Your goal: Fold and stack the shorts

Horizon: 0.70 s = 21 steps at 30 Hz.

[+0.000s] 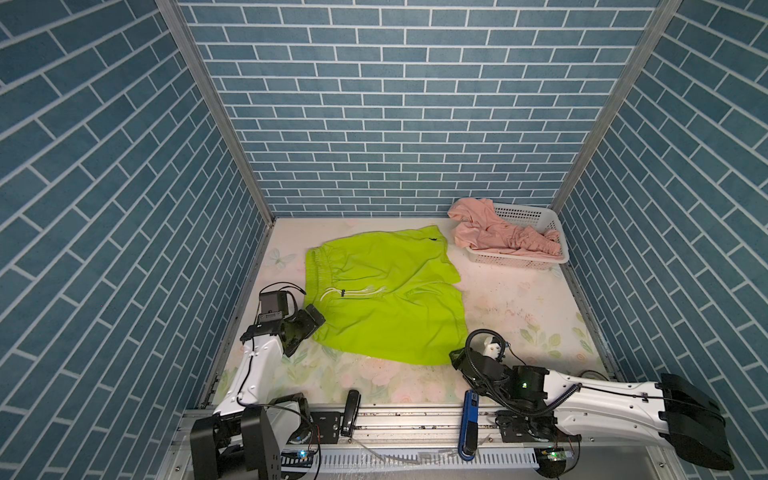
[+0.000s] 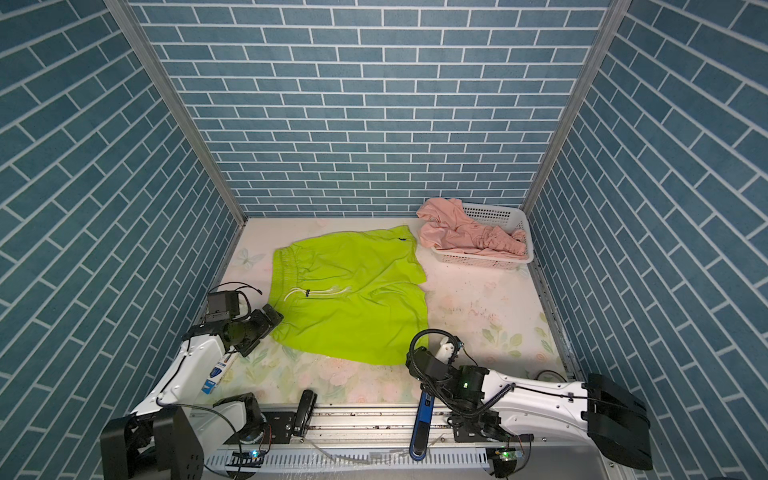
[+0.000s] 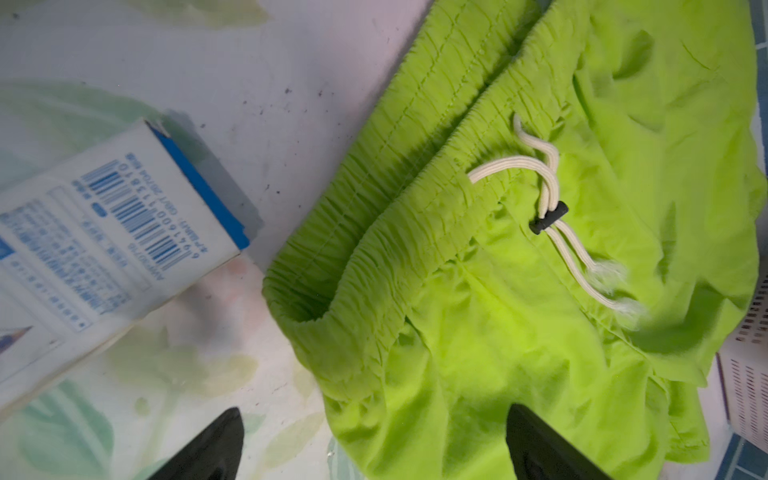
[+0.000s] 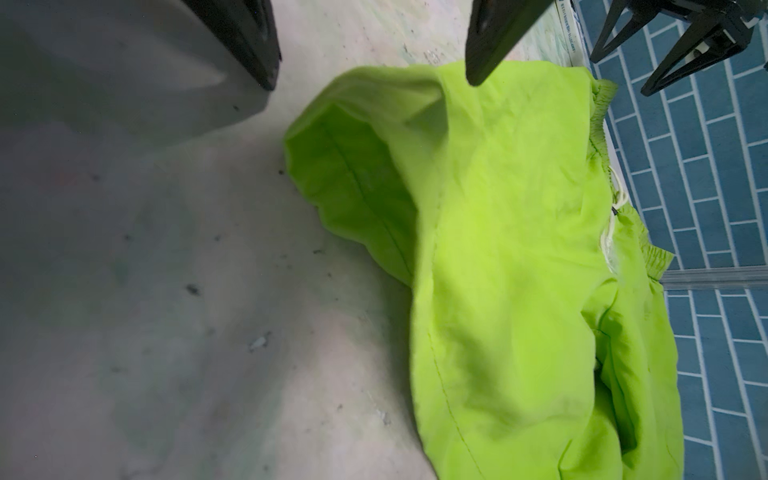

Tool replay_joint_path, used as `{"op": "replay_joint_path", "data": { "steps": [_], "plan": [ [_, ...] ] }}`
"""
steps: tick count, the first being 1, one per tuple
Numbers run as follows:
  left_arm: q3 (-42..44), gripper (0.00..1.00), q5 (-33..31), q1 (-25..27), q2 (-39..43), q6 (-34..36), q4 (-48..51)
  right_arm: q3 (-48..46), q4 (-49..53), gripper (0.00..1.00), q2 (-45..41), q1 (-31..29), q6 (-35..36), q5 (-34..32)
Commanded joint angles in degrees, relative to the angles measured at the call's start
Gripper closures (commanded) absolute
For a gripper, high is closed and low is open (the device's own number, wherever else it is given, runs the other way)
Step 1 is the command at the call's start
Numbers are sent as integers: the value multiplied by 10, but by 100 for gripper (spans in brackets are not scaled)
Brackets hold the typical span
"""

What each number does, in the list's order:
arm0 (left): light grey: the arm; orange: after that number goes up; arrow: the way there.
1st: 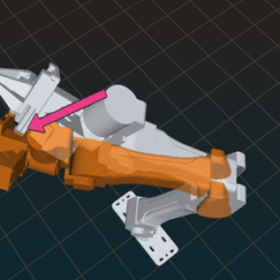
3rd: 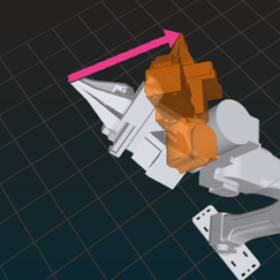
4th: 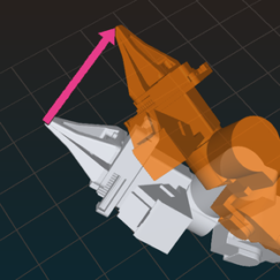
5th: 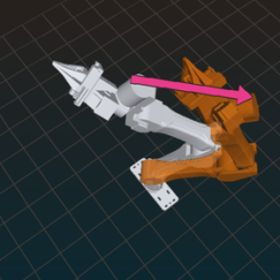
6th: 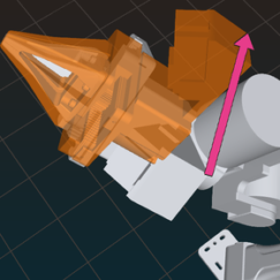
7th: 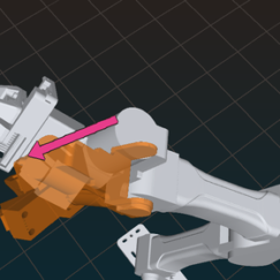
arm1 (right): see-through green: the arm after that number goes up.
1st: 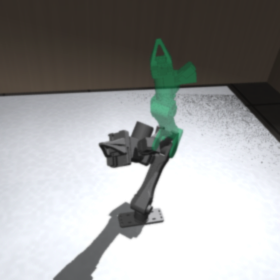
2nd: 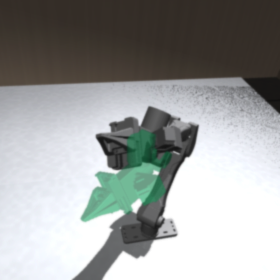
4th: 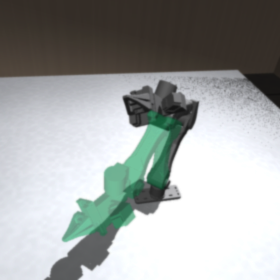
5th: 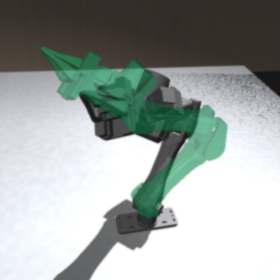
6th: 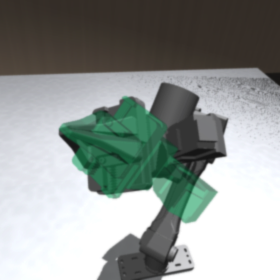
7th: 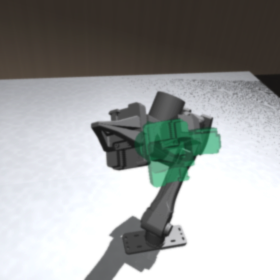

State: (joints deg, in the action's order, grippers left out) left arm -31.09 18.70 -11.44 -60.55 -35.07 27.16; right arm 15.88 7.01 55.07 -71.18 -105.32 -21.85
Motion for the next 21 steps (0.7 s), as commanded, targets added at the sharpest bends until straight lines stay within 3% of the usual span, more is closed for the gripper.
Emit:
{"op": "replay_joint_path", "data": {
  "steps": [1, 3, 7, 11, 14, 21],
  "plan": [
    [17, 0, 23, -4, -16, -9, -38, -31, -69, 33, 40, 3, -25, -29],
    [22, 0, 22, -4, -25, -10, -51, -38, -100, 40, 60, 5, -19, -40],
    [29, 0, 8, -4, -34, -15, -75, -26, -100, 72, 63, 17, 31, -58],
    [31, 1, -12, -4, -45, -21, -93, -11, -67, 92, 34, 33, 76, -70],
    [36, 12, -11, -4, -59, -26, -117, -5, -44, 96, 5, 43, 106, -79],
    [39, 52, -3, -4, -106, -25, -170, 22, 3, 98, -24, 63, 198, -92]
  ]
}}
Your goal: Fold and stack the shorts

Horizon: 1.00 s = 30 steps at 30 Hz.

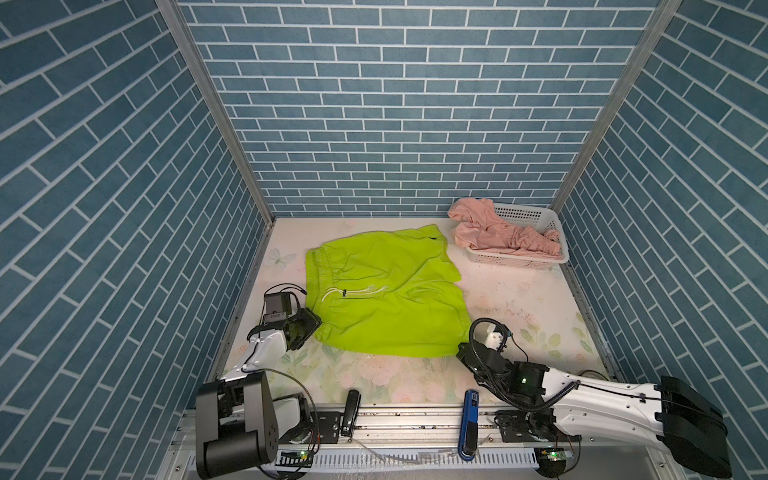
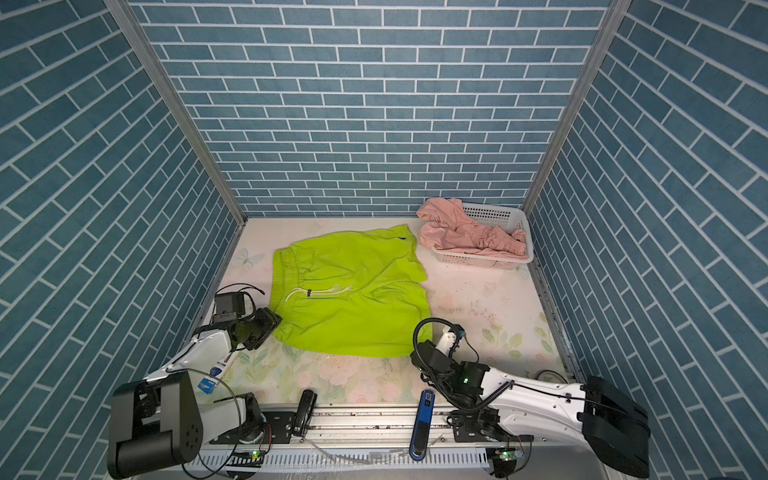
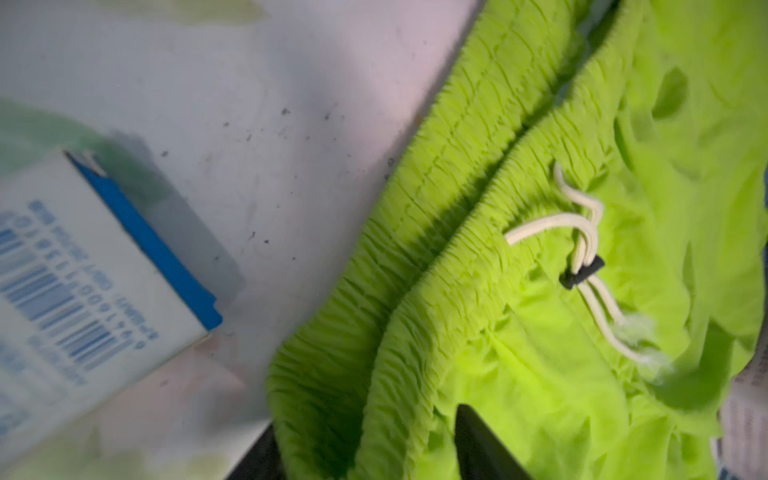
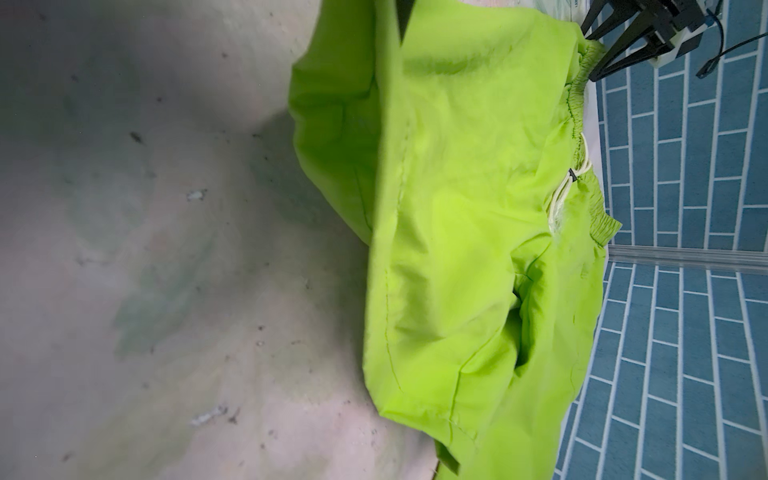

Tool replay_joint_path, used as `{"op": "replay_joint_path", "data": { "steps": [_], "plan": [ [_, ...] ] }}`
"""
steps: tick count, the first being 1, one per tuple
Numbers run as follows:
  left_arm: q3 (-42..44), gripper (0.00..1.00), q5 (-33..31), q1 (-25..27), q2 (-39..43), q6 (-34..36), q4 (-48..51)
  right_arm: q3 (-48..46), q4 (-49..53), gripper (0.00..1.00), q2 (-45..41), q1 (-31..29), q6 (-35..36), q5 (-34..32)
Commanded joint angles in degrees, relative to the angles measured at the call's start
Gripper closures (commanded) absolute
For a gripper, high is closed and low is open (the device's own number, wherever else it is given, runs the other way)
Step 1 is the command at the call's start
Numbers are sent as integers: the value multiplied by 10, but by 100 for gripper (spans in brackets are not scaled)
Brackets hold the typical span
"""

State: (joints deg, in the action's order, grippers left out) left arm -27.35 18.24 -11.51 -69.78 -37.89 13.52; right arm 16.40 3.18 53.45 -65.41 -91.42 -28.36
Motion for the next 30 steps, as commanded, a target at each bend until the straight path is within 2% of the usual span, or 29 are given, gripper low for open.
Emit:
{"op": "replay_joint_path", "data": {
  "steps": [1, 4, 5, 9, 12, 17, 21, 26, 30],
  "plan": [
    [-2, 61, 5, -4, -21, 5, -33, 18, 40, 99, -8, 7, 71, -27],
    [-15, 93, 38, -4, -28, 16, -24, 38, 64, 100, -18, 14, 134, -28],
    [-23, 100, 43, -4, -24, 18, -9, 53, 90, 100, -24, 15, 160, -33],
    [-55, 100, 52, -4, 16, 31, 70, 124, 223, 100, -49, 15, 248, -75],
    [-91, 100, 45, -3, 54, 50, 157, 164, 299, 100, -78, 15, 287, -103],
    [-150, 100, 39, -4, 124, 87, 287, 211, 376, 100, -120, 15, 345, -104],
    [-195, 100, 34, -4, 184, 93, 363, 256, 424, 100, -115, -9, 377, -111],
    [-253, 100, 16, -4, 234, 116, 450, 346, 503, 100, -93, -40, 410, -155],
    [-263, 100, 23, -4, 239, 124, 484, 421, 538, 100, -60, -39, 484, -192]
  ]
}}
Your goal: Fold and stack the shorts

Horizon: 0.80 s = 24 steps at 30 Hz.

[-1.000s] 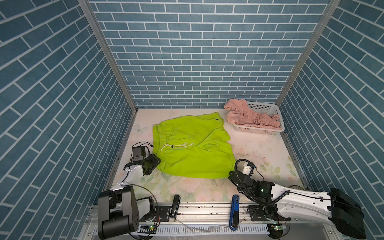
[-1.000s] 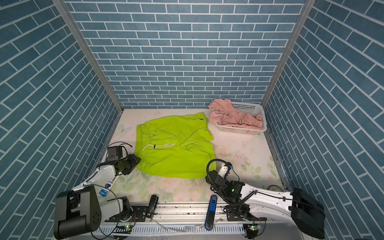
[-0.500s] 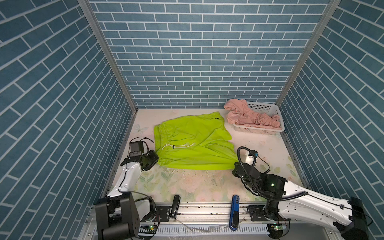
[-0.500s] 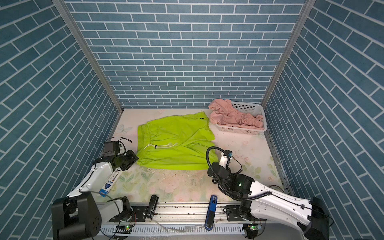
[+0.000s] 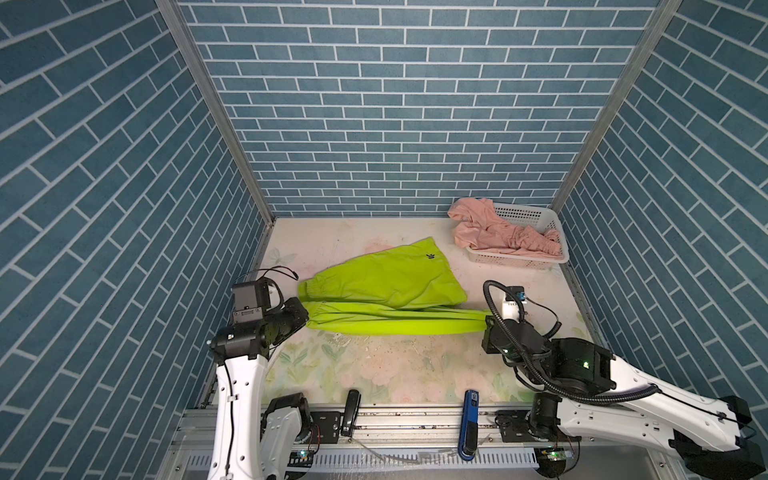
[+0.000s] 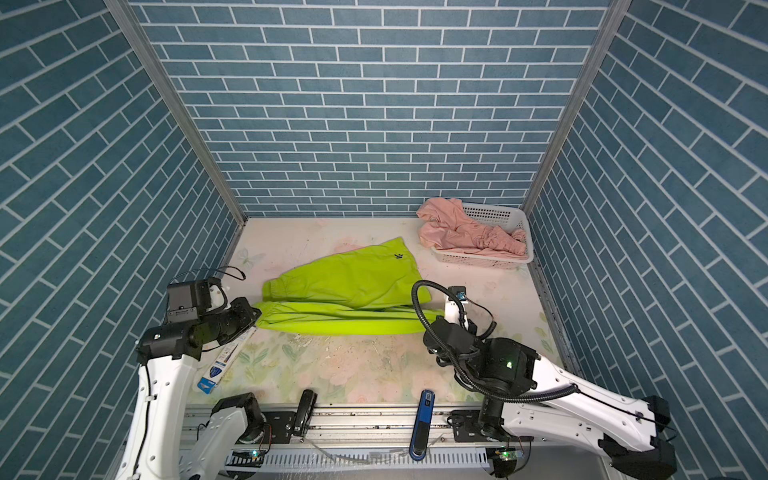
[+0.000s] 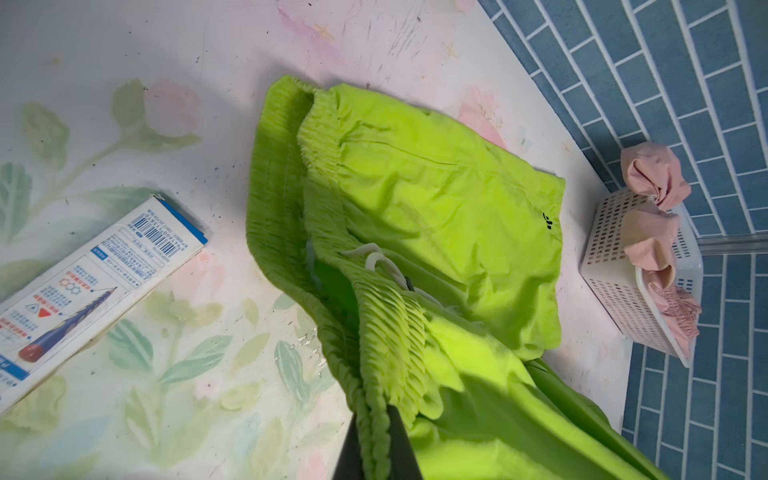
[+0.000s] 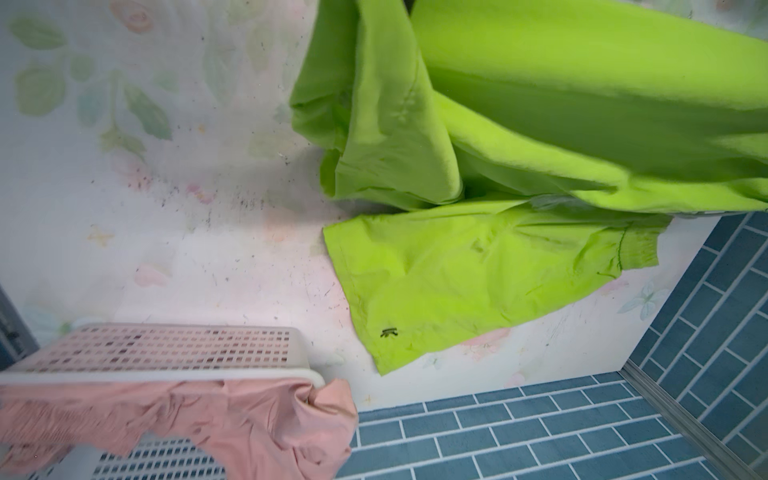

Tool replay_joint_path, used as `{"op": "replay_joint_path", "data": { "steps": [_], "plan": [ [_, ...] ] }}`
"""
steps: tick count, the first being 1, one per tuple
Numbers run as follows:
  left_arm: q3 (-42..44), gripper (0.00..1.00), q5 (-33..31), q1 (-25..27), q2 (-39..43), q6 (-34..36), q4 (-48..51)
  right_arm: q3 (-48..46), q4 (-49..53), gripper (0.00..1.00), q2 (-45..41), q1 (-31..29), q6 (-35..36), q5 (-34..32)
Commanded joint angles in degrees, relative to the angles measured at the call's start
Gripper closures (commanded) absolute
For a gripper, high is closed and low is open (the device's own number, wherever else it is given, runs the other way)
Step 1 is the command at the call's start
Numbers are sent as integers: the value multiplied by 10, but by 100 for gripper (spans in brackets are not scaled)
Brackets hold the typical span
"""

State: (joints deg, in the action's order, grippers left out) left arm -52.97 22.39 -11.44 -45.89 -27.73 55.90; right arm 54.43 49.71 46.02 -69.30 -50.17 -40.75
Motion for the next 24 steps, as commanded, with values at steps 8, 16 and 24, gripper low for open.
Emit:
{"op": "replay_joint_path", "data": {
  "steps": [8, 16, 24],
  "plan": [
    [-53, 100, -59, -4, -15, 40, 85, 101, 0, 100, 91, 38, 241, -42],
    [-86, 100, -111, -5, -108, 91, 95, 159, -14, 100, 185, 200, 387, 175],
    [-128, 100, -138, -16, -210, 99, 64, 276, -36, 100, 360, 315, 515, 309]
  ]
}}
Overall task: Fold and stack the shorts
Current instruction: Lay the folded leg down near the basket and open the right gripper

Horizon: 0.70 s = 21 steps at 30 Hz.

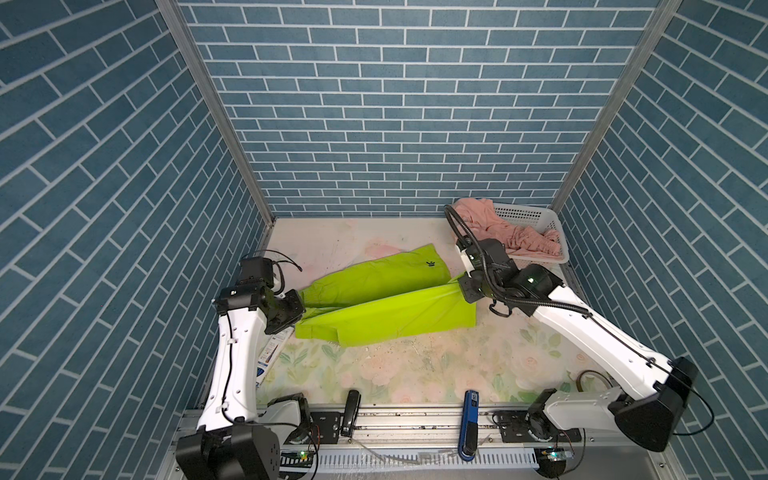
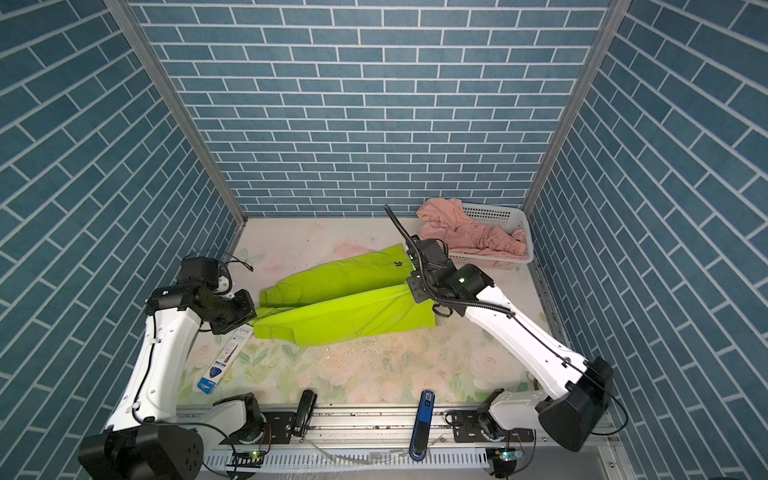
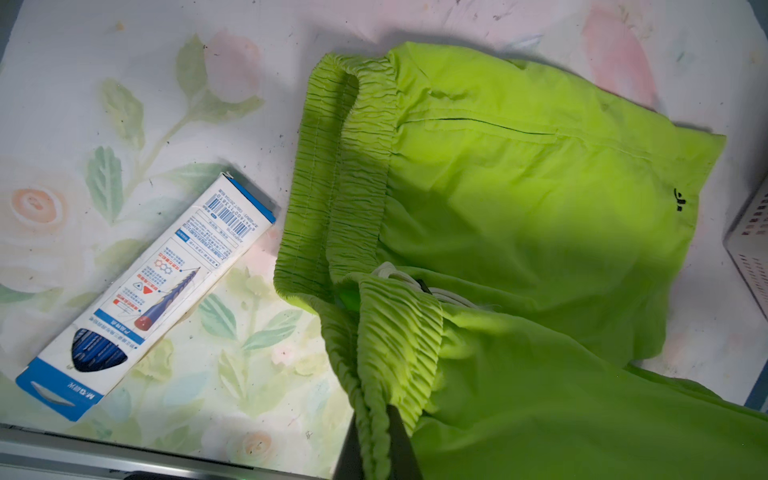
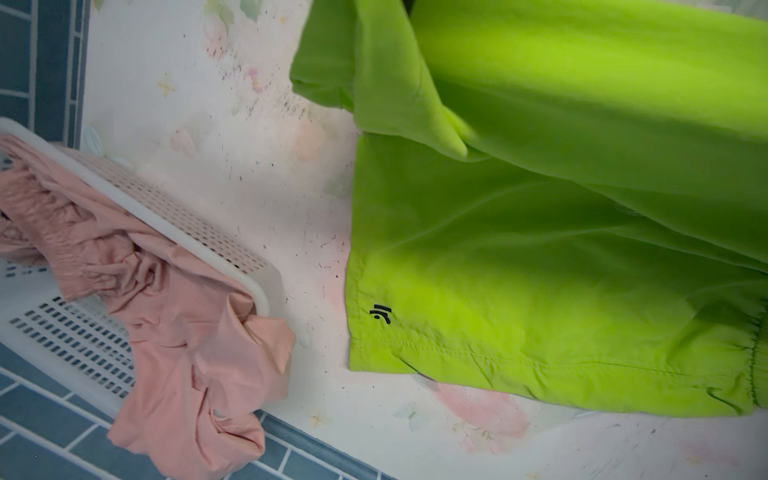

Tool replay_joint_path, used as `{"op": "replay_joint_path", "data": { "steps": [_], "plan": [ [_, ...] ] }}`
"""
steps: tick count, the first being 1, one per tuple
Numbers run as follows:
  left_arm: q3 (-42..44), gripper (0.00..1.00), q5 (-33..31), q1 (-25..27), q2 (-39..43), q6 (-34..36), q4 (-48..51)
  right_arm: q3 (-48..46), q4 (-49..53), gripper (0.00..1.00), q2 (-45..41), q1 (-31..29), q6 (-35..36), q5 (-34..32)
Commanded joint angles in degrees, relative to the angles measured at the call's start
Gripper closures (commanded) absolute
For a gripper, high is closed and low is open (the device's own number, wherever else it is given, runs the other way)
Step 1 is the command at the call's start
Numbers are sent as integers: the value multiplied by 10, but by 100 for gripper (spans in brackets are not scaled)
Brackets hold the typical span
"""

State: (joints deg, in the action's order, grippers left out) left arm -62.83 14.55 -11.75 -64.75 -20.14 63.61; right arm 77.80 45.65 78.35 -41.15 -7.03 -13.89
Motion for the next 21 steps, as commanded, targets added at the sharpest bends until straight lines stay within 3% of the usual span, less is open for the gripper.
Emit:
{"op": "replay_joint_path", "data": {
  "steps": [1, 4, 12, 21],
  "plan": [
    [-37, 100, -64, -13, -36, 26, -13, 55, 4, 100, 52, 43, 89, 53],
    [-61, 100, -71, -20, -89, 37, -18, 107, -6, 100, 116, 68, 120, 96],
    [-131, 100, -93, -27, -217, 41, -40, 238, 20, 100, 283, 101, 182, 136],
    [-233, 100, -101, -28, -375, 31, -57, 373, 33, 100, 436, 133, 201, 182]
  ]
}}
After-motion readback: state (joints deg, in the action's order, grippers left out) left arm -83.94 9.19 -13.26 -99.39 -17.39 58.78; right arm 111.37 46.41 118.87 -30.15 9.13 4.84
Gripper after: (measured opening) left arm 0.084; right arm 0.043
